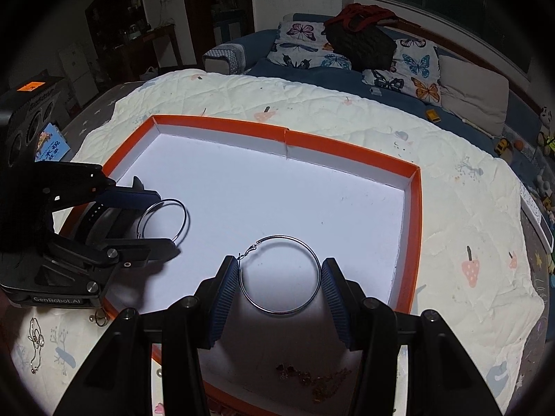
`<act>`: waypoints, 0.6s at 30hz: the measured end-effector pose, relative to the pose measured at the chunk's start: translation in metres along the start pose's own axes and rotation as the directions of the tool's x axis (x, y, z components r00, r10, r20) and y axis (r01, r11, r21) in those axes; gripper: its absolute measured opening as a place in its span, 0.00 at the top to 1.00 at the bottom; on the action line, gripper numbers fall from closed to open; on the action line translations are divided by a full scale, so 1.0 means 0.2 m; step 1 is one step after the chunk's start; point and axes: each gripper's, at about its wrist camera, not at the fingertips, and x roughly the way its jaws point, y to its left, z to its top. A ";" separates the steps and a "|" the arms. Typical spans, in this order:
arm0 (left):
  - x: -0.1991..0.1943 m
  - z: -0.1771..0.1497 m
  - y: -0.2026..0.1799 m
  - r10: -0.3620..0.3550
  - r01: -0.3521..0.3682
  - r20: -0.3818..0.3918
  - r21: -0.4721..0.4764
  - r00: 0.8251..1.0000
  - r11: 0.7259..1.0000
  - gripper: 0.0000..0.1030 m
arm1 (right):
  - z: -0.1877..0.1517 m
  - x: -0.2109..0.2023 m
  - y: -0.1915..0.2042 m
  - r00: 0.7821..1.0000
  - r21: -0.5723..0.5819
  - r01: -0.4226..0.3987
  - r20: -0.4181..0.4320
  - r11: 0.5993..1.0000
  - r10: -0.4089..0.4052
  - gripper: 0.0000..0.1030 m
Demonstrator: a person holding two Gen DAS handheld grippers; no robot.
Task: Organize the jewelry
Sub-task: 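Lower both hoops into the tray and open both tools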
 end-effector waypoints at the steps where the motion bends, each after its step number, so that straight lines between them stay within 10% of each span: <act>1: 0.00 0.00 0.00 0.001 -0.001 0.001 0.001 1.000 1.000 0.49 | 0.00 0.00 0.00 1.000 0.001 -0.004 -0.004 1.000 0.004 0.47; 18: -0.01 0.02 0.01 -0.022 0.022 0.001 -0.030 1.000 0.999 0.42 | -0.01 -0.02 0.01 0.999 0.000 0.034 0.006 0.999 -0.034 0.46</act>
